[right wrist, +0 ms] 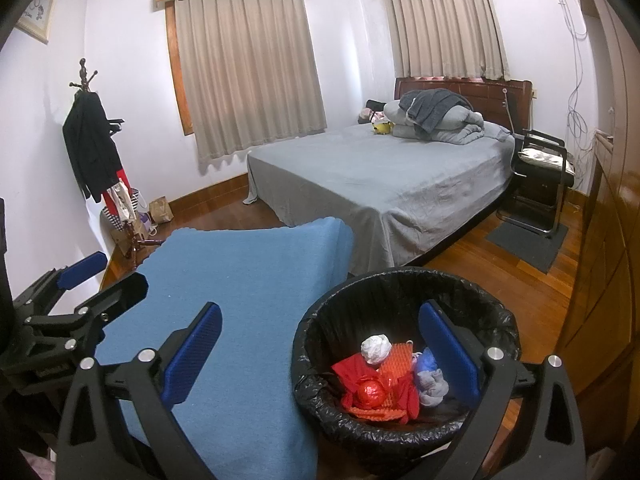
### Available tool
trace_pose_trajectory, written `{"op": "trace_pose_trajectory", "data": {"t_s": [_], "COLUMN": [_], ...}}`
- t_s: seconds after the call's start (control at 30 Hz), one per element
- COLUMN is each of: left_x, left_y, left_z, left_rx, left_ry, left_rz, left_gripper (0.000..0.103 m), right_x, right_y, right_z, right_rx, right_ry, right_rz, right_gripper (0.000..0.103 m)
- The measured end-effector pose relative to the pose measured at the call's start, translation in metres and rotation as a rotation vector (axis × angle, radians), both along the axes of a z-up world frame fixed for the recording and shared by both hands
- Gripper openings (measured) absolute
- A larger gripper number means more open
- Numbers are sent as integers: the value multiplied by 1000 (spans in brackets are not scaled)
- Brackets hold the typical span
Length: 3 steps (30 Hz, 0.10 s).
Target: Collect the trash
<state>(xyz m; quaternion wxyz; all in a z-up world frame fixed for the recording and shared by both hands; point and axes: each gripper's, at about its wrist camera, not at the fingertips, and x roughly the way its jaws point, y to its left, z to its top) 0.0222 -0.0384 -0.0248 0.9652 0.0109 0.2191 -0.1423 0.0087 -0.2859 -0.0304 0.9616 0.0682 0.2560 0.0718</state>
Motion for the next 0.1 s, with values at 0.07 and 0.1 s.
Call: {"op": "trace_pose_trajectory", "data": {"t_s": [0.07, 0.1], "left_x": [0, 0], "left_y": [0, 0], "left_z": [0, 0], "left_rx": [-1, 0], "left_ry": [0, 0], "left_rz": [0, 1], "left_gripper": [97, 98], "right_x": [-1, 0], "right_y": [1, 0], "right_z": [0, 0], "right_rx": [1, 0], "right_ry": [1, 0], "right_rz": [0, 0], "right_gripper": [97, 97]}}
